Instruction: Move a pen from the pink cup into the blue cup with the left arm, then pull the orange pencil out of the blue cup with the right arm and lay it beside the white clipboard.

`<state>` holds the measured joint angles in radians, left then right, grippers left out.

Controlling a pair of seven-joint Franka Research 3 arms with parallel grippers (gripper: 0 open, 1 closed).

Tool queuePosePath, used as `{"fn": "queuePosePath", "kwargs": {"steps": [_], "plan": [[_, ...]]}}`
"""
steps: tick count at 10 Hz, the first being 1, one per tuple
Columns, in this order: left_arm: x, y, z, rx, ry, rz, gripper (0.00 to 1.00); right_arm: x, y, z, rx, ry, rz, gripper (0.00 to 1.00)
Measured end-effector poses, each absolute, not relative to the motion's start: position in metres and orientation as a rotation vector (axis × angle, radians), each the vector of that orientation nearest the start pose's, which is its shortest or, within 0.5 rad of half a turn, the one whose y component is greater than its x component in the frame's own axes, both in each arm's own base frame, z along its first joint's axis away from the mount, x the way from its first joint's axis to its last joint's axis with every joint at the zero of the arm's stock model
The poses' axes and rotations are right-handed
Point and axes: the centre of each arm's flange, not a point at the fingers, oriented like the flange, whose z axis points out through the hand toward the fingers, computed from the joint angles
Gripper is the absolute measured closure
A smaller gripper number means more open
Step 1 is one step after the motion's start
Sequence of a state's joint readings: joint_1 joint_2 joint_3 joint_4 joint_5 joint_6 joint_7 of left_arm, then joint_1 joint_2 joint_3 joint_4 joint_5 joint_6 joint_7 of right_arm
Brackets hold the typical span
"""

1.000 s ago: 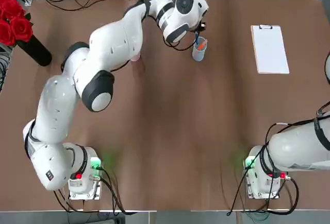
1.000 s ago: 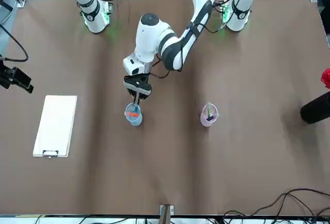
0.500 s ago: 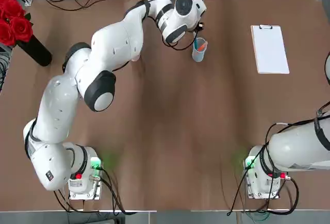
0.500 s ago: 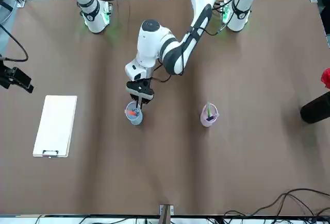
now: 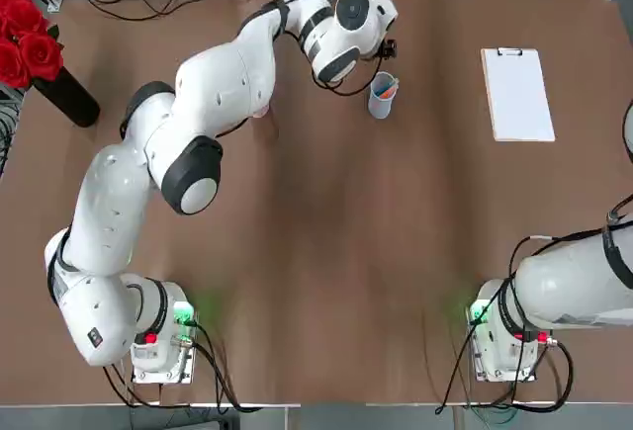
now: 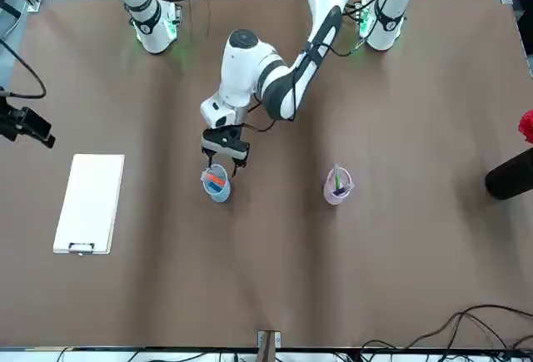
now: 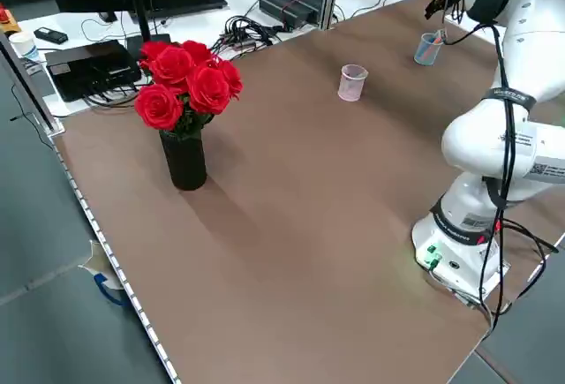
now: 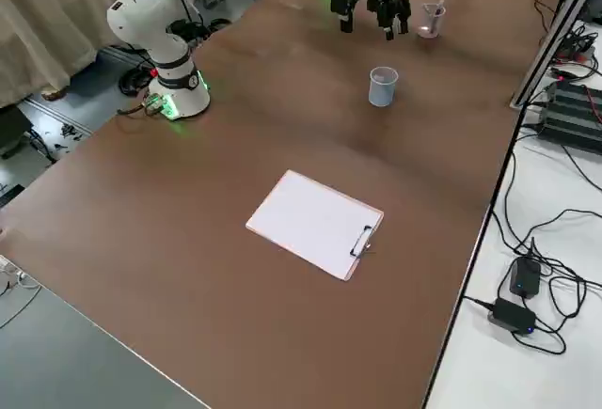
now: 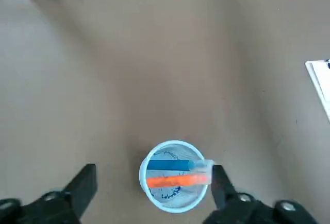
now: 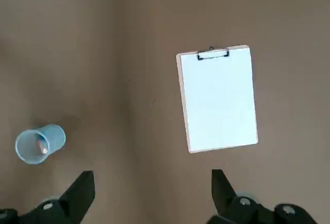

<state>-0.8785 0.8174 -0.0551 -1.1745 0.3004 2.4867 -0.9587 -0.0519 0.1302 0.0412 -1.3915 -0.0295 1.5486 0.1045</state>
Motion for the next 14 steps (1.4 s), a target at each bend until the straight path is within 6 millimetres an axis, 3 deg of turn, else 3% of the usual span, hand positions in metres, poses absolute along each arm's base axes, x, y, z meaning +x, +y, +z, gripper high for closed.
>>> {"fn": "queuePosePath", "kwargs": {"steps": [1, 3, 5, 7, 9, 11, 12, 14], "plan": [[0.488, -0.630, 0.361, -3.333, 0.159, -0.681, 0.00, 0.595, -0.004, 0.620, -3.158, 0.101, 0.003, 0.00], [0.502, -0.605, 0.380, -3.298, 0.033, -0.535, 0.00, 0.610, 0.038, 0.579, -3.047, -0.013, 0.116, 0.00], [0.537, -0.549, 0.409, -3.190, 0.012, -0.410, 0.00, 0.632, 0.073, 0.520, -2.929, -0.045, 0.227, 0.00], [0.563, -0.478, 0.464, -3.089, 0.137, -0.286, 0.00, 0.655, 0.091, 0.459, -2.791, -0.030, 0.280, 0.00], [0.585, -0.401, 0.524, -3.088, 0.131, -0.201, 0.00, 0.663, 0.117, 0.408, -2.737, -0.093, 0.239, 0.00], [0.603, -0.319, 0.571, -3.146, -0.038, -0.122, 0.00, 0.646, 0.152, 0.355, -2.676, -0.038, 0.207, 0.00], [0.612, -0.272, 0.590, -3.190, -0.161, -0.068, 0.00, 0.634, 0.154, 0.337, -2.668, 0.000, 0.214, 0.00], [0.629, -0.171, 0.609, -3.255, -0.315, 0.026, 0.00, 0.604, 0.149, 0.323, -2.645, 0.059, 0.218, 0.00]]}}
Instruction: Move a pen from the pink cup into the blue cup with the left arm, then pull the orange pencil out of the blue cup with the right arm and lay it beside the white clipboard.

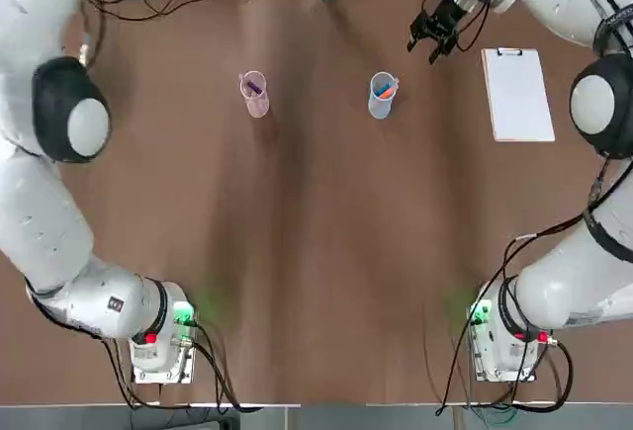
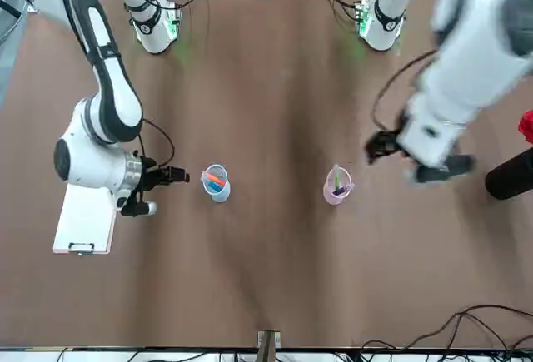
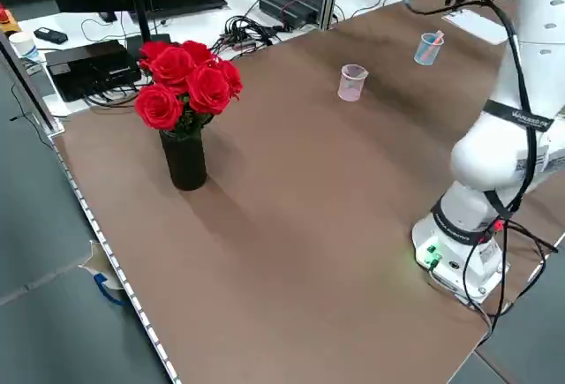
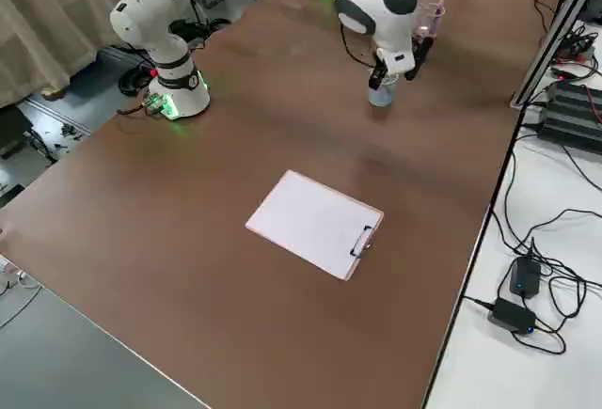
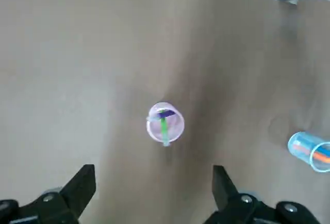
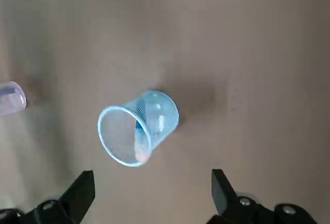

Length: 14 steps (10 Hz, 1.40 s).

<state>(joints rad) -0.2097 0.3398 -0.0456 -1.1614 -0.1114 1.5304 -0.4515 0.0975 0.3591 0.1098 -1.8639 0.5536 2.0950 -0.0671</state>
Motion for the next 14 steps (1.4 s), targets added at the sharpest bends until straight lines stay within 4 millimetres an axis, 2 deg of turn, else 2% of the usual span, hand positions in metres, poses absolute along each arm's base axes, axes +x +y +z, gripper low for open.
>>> {"fn": "queuePosePath", "kwargs": {"steps": [1, 2, 5, 6, 9, 10, 12, 14], "plan": [[0.630, -0.137, 0.618, -3.264, -0.275, 0.017, 0.00, 0.588, 0.147, 0.319, -2.607, 0.076, 0.189, 0.00], [0.626, -0.114, 0.626, -3.260, -0.234, 0.000, 0.00, 0.575, 0.146, 0.314, -2.566, 0.081, 0.147, 0.00], [0.599, -0.054, 0.641, -3.234, -0.126, -0.032, 0.00, 0.563, 0.151, 0.302, -2.551, 0.117, 0.036, 0.00], [0.589, -0.048, 0.642, -3.198, -0.111, -0.072, 0.00, 0.561, 0.154, 0.298, -2.539, 0.128, 0.011, 0.02], [0.549, -0.058, 0.629, -3.155, -0.031, -0.118, 0.00, 0.549, 0.156, 0.281, -2.467, 0.108, -0.056, 0.10], [0.542, -0.058, 0.626, -3.152, 0.007, -0.097, 0.00, 0.549, 0.158, 0.281, -2.465, 0.109, -0.076, 0.16], [0.540, -0.058, 0.620, -3.151, 0.018, -0.070, 0.00, 0.547, 0.165, 0.281, -2.467, 0.109, -0.087, 0.26], [0.540, -0.060, 0.618, -3.151, 0.023, -0.065, 0.00, 0.544, 0.164, 0.274, -2.479, 0.112, -0.089, 0.36]]}}
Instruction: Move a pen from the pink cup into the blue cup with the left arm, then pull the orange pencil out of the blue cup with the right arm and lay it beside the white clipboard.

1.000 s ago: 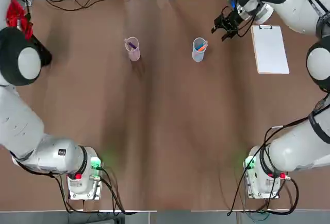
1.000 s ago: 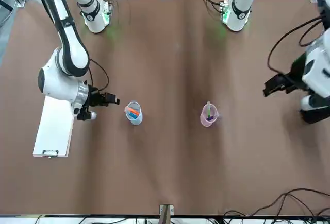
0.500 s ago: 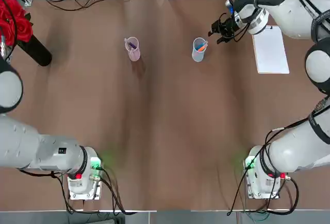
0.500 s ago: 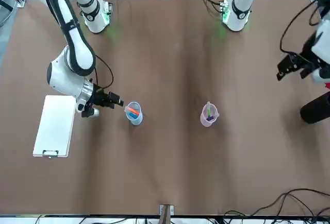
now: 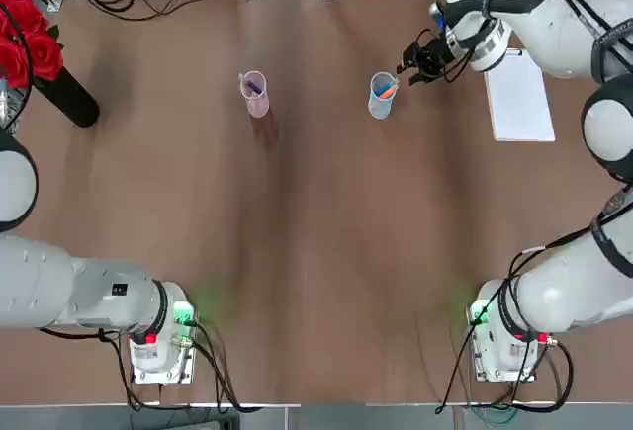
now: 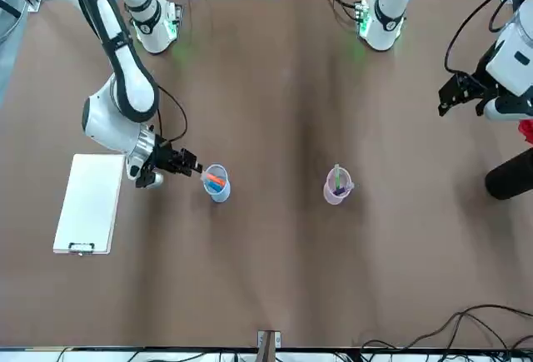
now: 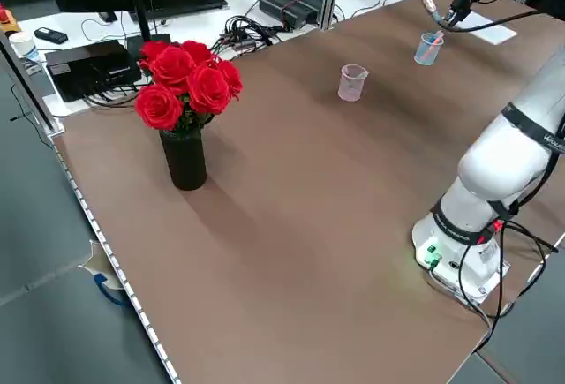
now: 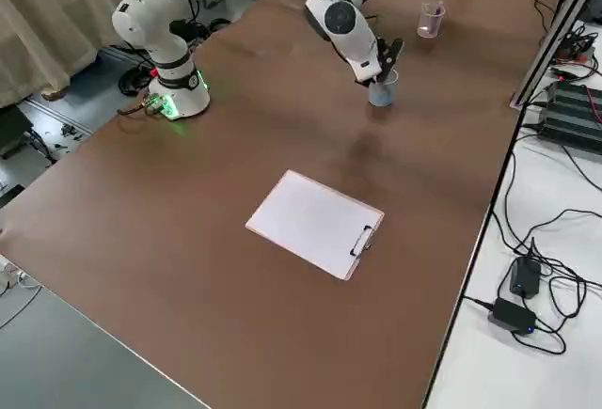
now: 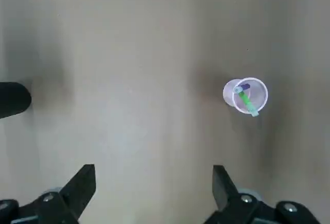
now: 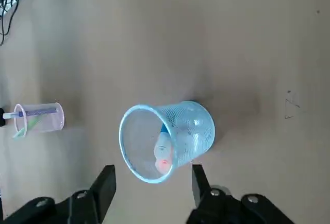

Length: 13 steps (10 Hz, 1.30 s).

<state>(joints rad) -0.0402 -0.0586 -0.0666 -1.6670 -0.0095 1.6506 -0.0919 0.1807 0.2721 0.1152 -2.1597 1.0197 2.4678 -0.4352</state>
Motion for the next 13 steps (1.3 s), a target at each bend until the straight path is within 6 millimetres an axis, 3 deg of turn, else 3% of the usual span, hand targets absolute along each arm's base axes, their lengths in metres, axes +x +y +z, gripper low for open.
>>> {"fn": "queuePosePath", "kwargs": {"steps": [6, 13], "plan": [[0.544, -0.058, 0.618, -3.152, -0.018, -0.068, 0.00, 0.539, 0.177, 0.252, -2.497, 0.138, -0.090, 0.41], [0.545, -0.054, 0.618, -3.152, -0.023, -0.069, 0.00, 0.535, 0.190, 0.248, -2.498, 0.138, -0.096, 0.55]]}}
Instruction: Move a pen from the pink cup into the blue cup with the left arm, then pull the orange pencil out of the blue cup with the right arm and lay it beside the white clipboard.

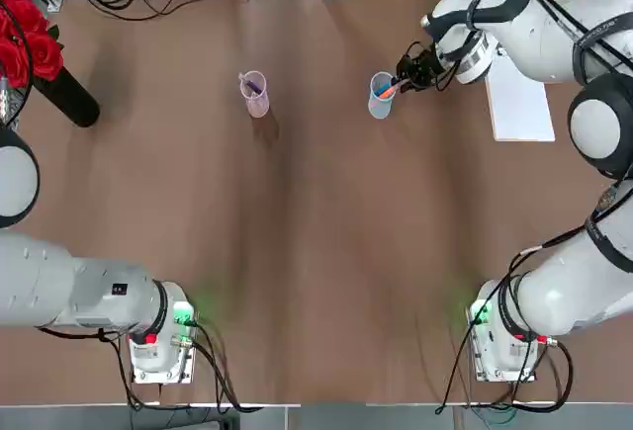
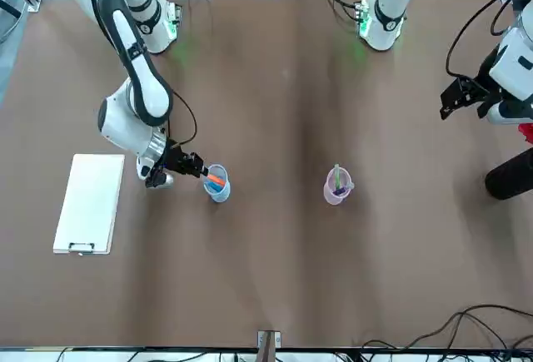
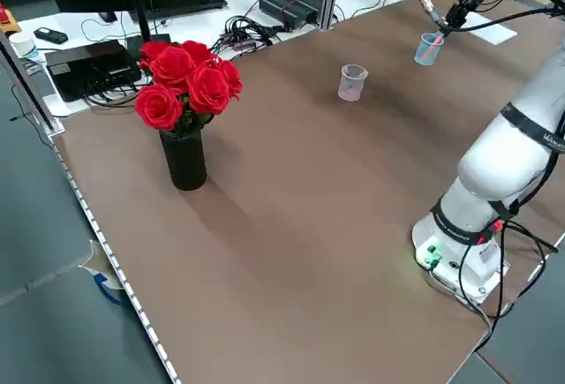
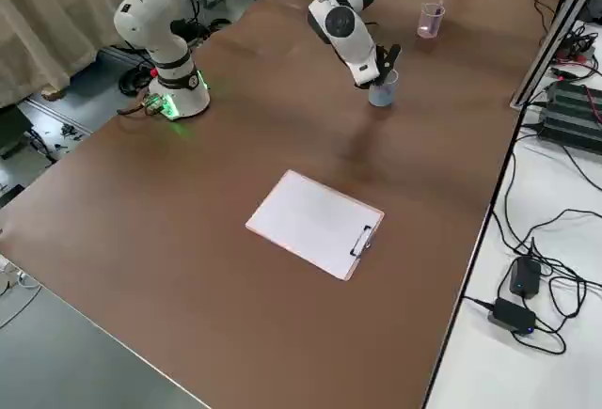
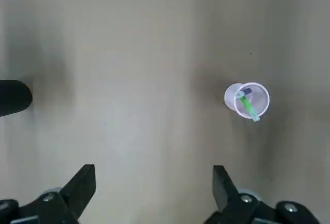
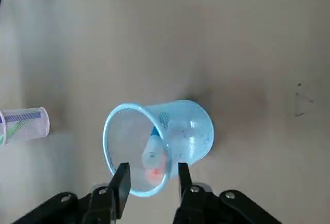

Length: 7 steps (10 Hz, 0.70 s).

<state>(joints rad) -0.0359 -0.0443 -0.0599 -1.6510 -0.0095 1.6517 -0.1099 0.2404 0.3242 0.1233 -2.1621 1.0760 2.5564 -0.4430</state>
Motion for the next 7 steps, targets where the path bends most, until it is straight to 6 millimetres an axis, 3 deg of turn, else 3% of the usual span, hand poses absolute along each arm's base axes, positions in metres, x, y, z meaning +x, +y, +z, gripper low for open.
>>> {"fn": "queuePosePath", "kwargs": {"steps": [3, 7], "plan": [[0.5453, -0.0539, 0.6179, -3.152, -0.024, -0.069, 0.00, 0.5318, 0.2014, 0.2484, -2.497, 0.121, -0.101, 0.69], [0.5456, -0.0539, 0.6173, -3.152, -0.024, -0.067, 0.00, 0.5316, 0.2007, 0.2460, -2.499, 0.124, -0.099, 0.74]]}}
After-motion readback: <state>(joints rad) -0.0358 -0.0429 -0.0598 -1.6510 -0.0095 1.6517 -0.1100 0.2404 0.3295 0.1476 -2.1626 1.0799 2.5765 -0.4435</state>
